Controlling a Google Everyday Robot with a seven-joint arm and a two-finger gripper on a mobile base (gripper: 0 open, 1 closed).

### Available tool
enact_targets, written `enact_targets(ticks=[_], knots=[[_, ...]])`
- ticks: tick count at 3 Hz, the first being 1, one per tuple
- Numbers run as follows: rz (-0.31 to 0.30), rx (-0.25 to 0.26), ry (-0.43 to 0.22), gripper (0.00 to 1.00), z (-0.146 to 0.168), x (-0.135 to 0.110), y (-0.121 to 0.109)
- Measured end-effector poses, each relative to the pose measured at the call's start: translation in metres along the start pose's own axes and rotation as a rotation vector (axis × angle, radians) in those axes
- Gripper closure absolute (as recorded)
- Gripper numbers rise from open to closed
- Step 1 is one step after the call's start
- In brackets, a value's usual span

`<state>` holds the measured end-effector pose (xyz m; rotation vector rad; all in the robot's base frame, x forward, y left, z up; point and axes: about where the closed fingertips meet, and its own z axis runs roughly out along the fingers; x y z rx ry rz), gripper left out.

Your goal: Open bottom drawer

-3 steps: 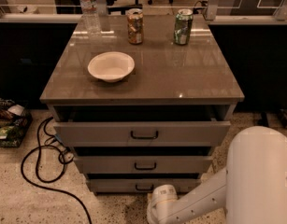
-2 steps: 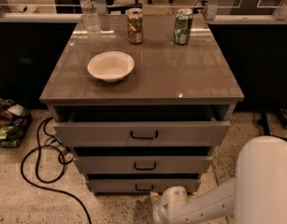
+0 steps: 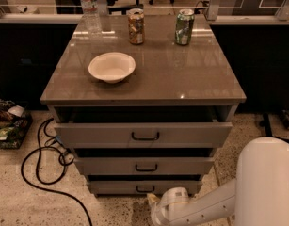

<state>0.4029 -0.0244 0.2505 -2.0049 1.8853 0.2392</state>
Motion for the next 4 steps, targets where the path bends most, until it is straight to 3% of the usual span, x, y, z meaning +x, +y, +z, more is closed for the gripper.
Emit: enact_targets(ticks=[4], knots=[[-0.071,-0.022,0.089,0.0,0.065,-0.004,-0.033]])
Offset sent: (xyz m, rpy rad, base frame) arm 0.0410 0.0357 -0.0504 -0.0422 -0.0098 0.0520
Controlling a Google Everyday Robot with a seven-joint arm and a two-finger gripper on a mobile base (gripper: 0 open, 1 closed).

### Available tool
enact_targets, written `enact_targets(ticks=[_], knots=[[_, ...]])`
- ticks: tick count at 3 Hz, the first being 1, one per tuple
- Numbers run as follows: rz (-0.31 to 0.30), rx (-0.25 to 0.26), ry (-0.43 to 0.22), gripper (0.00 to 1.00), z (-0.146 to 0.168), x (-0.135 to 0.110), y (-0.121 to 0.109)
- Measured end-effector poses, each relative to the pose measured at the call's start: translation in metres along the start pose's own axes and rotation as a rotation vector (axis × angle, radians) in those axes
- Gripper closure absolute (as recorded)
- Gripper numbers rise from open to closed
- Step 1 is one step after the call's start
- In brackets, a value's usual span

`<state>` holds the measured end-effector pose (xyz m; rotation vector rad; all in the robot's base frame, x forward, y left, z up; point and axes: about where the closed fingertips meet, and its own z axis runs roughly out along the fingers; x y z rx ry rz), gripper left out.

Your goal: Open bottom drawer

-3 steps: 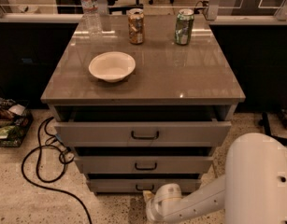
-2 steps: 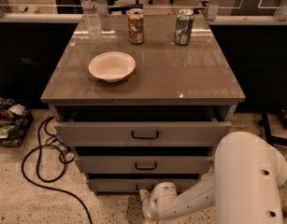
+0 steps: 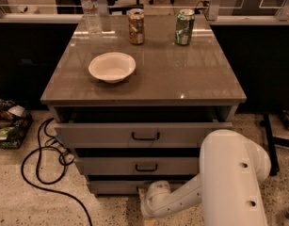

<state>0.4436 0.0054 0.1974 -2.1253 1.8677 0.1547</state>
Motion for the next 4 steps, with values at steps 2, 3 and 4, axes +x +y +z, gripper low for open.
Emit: enact_targets(ticks=[2,3,4], knots=[[-0.008,-0.003,0.074,0.0,0.012,0.009,-0.008],[-0.009,-0.008,0.099,0.0,0.018,0.011,-0.01],[-0.002,-0.015,0.121,0.0,0.023,0.016,-0.009]])
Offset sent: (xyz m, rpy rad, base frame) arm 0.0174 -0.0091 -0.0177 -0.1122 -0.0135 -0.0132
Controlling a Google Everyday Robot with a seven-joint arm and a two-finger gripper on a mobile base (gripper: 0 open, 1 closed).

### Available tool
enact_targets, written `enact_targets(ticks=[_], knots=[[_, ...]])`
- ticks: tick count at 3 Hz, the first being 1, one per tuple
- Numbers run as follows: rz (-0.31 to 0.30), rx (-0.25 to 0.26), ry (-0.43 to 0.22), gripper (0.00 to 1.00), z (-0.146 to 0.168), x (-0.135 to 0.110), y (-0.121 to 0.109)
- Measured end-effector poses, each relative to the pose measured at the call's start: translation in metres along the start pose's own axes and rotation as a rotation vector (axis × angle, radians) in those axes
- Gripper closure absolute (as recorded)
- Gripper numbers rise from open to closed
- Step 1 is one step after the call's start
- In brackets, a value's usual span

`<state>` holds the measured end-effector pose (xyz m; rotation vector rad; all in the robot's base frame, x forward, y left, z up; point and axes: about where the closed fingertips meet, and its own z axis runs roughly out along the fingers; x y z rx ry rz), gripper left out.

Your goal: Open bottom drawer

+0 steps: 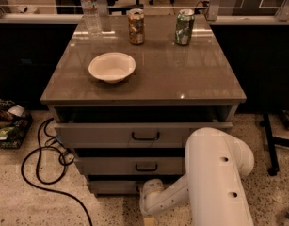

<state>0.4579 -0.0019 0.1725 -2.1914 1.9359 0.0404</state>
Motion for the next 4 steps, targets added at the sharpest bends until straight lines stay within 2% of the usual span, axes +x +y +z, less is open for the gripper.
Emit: enact_targets(ticks=[2,4], knots=[[0.027,-0.014,0.037,0.0,0.018,0.017,-0.004],[0.041,-0.03,0.024,0.0,0.038,0.023,-0.018]])
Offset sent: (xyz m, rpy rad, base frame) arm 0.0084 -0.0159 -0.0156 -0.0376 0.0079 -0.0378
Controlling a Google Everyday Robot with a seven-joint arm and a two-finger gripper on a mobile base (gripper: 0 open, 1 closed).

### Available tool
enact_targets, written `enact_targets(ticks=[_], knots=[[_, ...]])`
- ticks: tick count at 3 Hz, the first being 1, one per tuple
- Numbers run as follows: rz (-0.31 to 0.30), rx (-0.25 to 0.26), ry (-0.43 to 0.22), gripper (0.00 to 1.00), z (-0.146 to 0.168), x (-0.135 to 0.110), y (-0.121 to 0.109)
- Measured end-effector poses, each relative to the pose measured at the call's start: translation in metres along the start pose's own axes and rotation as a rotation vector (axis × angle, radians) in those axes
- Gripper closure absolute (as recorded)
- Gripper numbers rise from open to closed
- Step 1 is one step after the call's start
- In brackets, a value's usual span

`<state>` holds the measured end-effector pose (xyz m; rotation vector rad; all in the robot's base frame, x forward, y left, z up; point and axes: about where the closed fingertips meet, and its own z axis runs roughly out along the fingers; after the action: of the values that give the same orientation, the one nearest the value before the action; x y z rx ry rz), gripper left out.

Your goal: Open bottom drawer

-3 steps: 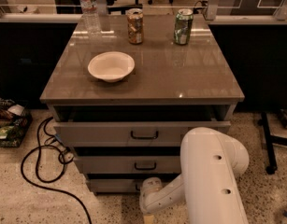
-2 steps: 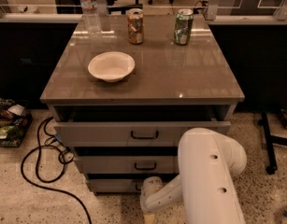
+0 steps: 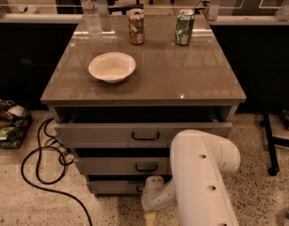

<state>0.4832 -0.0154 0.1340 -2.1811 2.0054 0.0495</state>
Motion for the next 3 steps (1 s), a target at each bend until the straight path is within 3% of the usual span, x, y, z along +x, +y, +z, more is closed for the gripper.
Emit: enact_targets(ticks=[1,3], knots=[[0.0,0.0,0.0,0.0,0.0,0.0,0.0],[0.0,0.0,0.0,0.4,-0.0005,-0.0001,0.0]])
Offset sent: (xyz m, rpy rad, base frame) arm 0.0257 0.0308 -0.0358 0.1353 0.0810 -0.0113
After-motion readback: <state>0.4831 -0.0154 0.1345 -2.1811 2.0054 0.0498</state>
